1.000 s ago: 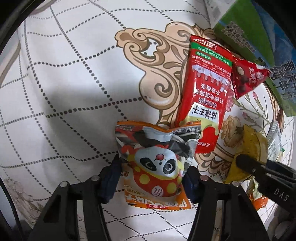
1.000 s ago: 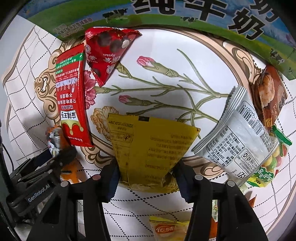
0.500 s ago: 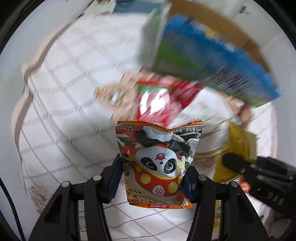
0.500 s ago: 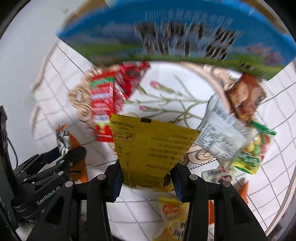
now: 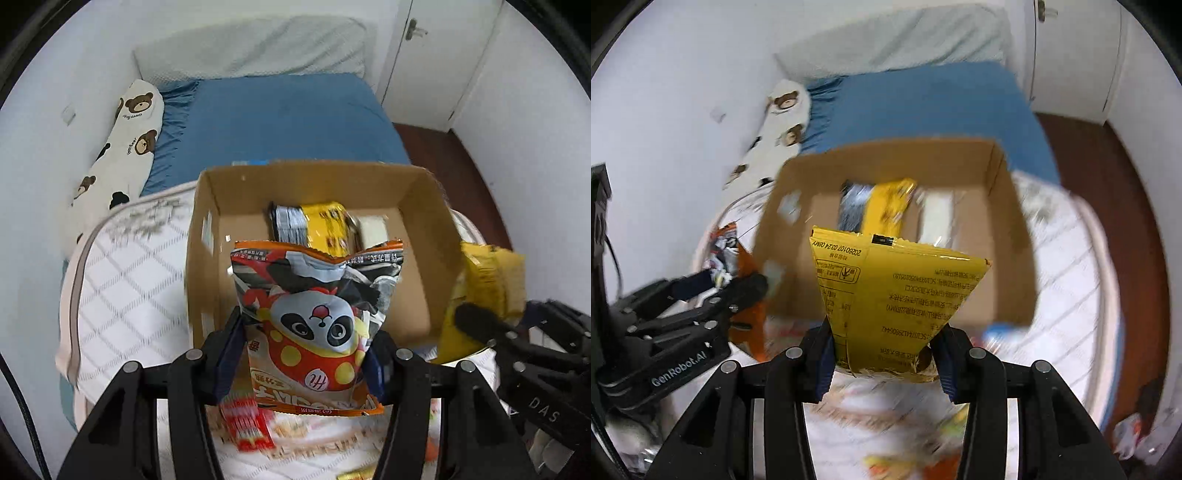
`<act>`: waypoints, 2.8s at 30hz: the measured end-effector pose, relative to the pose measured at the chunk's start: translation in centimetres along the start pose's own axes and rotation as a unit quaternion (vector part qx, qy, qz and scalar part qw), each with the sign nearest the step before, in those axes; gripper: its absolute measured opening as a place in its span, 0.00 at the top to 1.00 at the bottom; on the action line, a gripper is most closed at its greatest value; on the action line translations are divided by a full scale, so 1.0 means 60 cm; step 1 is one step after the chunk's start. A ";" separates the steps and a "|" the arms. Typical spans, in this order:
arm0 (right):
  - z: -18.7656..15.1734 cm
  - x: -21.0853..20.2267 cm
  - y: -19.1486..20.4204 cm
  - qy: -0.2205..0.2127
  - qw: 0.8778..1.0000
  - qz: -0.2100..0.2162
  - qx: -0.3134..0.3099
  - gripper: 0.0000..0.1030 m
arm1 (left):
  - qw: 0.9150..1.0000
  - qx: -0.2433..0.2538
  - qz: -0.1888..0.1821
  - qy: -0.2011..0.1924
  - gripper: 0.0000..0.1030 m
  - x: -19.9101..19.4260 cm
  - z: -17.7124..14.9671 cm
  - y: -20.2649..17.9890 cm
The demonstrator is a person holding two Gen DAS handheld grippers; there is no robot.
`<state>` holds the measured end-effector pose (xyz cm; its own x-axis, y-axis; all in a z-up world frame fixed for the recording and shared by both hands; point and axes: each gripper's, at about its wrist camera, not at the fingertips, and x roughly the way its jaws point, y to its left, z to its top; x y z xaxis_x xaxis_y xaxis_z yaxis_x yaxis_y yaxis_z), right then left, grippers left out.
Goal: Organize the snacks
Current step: 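Lower both bags into the cardboard box and open both grippers, then grasp the red sauce packet with left gripper while right grasps white wrapped packet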
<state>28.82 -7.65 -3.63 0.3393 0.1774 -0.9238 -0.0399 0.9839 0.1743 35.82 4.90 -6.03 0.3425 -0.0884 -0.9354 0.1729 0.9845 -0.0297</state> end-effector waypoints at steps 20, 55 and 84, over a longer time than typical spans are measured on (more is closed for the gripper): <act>0.183 0.276 -0.135 0.121 0.990 -0.032 0.070 0.13 | 0.989 -0.022 0.048 0.140 0.19 0.288 0.132 0.067; 0.033 0.070 -0.025 -0.016 0.997 -0.071 0.012 0.13 | 0.998 -0.038 0.019 -0.041 0.14 0.050 -0.035 0.034; -0.255 0.185 0.031 0.151 0.975 -0.095 -0.130 0.13 | 0.988 -0.086 0.065 0.111 0.14 0.142 -0.319 0.125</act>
<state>18.10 -3.48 -18.75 0.0727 -0.0487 -0.9962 -0.2545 0.9648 -0.0658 22.39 14.44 -20.98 0.1379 0.0560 -0.9889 -0.0259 0.9983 0.0530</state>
